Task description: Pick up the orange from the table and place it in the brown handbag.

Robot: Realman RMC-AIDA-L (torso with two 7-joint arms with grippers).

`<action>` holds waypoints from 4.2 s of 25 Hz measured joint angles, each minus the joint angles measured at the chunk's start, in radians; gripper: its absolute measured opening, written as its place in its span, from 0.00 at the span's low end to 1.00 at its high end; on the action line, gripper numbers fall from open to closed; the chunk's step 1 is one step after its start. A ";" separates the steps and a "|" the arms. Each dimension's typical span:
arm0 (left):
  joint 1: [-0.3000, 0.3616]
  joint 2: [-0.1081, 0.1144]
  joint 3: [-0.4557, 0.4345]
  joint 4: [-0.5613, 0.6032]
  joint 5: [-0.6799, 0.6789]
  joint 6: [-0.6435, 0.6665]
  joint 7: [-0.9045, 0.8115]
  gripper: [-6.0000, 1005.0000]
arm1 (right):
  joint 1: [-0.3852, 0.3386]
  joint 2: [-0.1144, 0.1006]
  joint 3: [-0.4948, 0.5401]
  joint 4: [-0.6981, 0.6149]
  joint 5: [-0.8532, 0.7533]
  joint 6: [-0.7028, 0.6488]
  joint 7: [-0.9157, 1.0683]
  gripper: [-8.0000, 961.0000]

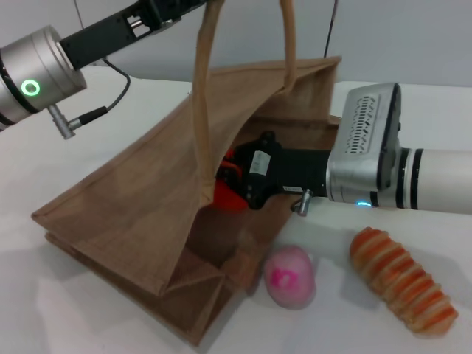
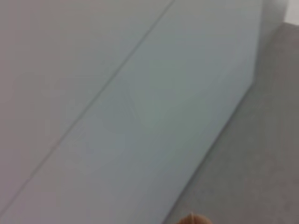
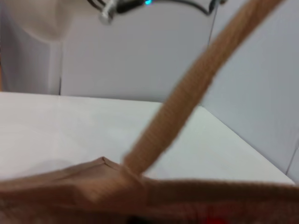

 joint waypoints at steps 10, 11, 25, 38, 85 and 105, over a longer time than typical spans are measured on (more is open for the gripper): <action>0.004 -0.001 -0.010 0.000 -0.032 -0.084 -0.029 0.13 | 0.000 0.001 0.039 0.022 0.014 0.111 -0.014 0.10; 0.007 -0.001 -0.010 0.000 -0.040 -0.088 -0.035 0.13 | 0.000 0.002 0.047 0.024 0.014 0.122 -0.014 0.11; 0.063 0.017 -0.014 0.000 -0.110 -0.093 -0.038 0.13 | -0.039 0.000 0.111 0.038 0.016 0.072 -0.055 0.31; 0.113 0.030 -0.052 -0.002 -0.119 -0.006 -0.013 0.13 | -0.191 -0.008 0.284 -0.122 0.018 -0.205 -0.072 0.74; 0.135 -0.032 -0.067 -0.417 -0.684 0.419 1.252 0.65 | -0.438 0.014 0.712 -0.152 0.499 -0.288 -0.342 0.78; 0.155 -0.029 -0.076 -0.415 -0.734 0.406 1.265 0.65 | -0.467 0.014 0.705 -0.143 0.518 -0.292 -0.340 0.78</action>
